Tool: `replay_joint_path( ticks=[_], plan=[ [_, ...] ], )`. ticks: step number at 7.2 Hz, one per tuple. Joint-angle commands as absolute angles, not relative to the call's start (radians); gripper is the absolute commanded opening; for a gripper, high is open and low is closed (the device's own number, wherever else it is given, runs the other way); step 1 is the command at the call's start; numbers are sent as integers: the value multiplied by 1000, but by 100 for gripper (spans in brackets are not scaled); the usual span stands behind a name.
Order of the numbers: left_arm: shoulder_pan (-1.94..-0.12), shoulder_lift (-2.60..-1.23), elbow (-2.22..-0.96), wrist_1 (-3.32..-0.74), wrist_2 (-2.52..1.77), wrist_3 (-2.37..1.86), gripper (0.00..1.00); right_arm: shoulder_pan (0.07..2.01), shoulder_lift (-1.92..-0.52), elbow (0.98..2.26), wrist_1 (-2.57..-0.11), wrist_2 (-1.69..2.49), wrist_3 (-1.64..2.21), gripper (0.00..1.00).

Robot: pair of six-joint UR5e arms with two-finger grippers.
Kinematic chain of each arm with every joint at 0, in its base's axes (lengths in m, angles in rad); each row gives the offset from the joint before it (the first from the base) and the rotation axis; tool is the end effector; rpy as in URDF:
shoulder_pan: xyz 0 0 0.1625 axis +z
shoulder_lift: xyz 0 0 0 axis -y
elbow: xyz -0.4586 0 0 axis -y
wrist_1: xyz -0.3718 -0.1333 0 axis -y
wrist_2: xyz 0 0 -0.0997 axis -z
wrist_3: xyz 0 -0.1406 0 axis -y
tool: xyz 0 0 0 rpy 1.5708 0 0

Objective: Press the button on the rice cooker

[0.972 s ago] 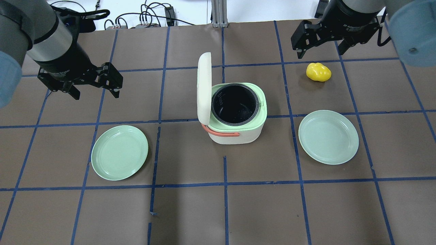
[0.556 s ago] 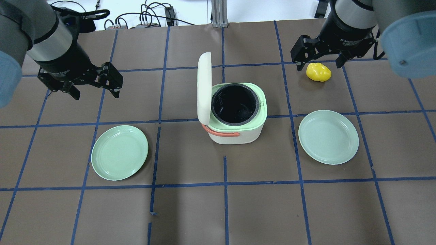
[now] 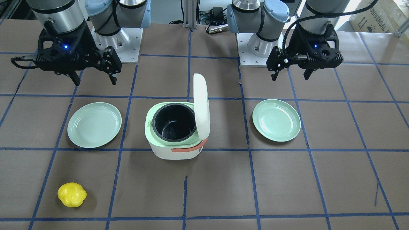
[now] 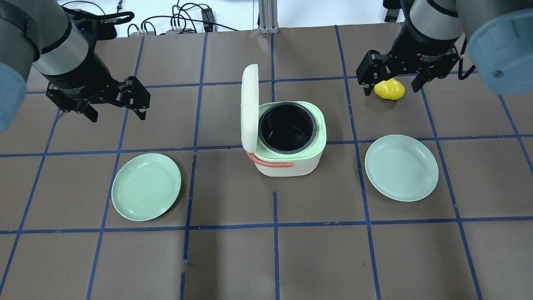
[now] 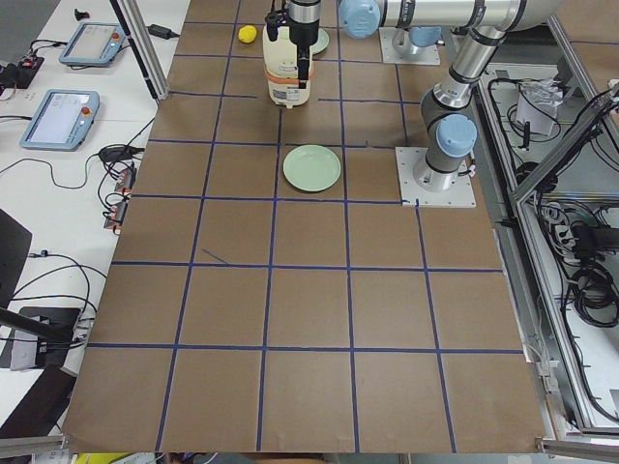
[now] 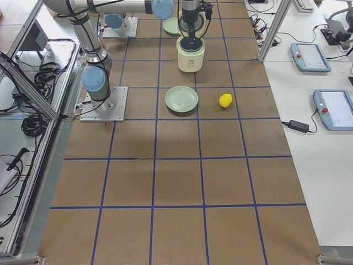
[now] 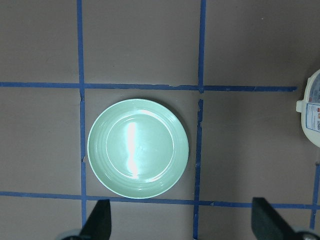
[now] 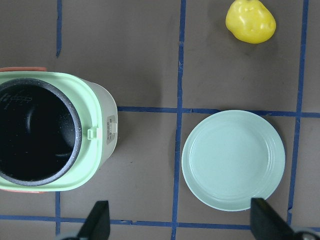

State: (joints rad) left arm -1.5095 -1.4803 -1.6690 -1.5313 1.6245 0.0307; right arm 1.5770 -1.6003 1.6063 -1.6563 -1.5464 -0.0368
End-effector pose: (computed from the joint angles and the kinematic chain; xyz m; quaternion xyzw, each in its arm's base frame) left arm -0.0989 -0.4413 0.4792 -0.0157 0.9994 -0.0146 0.0275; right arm 0.1396 -0.4680 0.4865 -0.0220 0.9989 -0.0399 0.0116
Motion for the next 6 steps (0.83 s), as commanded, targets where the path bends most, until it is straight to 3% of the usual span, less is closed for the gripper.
replay_joint_path(
  ticks=[1, 6],
  plan=[
    [-1509, -1480, -1669, -1531, 1624, 31, 100, 1577, -1601, 1606, -1652, -1546, -37, 99],
    [-1509, -1480, -1669, -1531, 1624, 31, 100, 1577, -1595, 1602, -1654, -1539, -37, 99]
  ],
)
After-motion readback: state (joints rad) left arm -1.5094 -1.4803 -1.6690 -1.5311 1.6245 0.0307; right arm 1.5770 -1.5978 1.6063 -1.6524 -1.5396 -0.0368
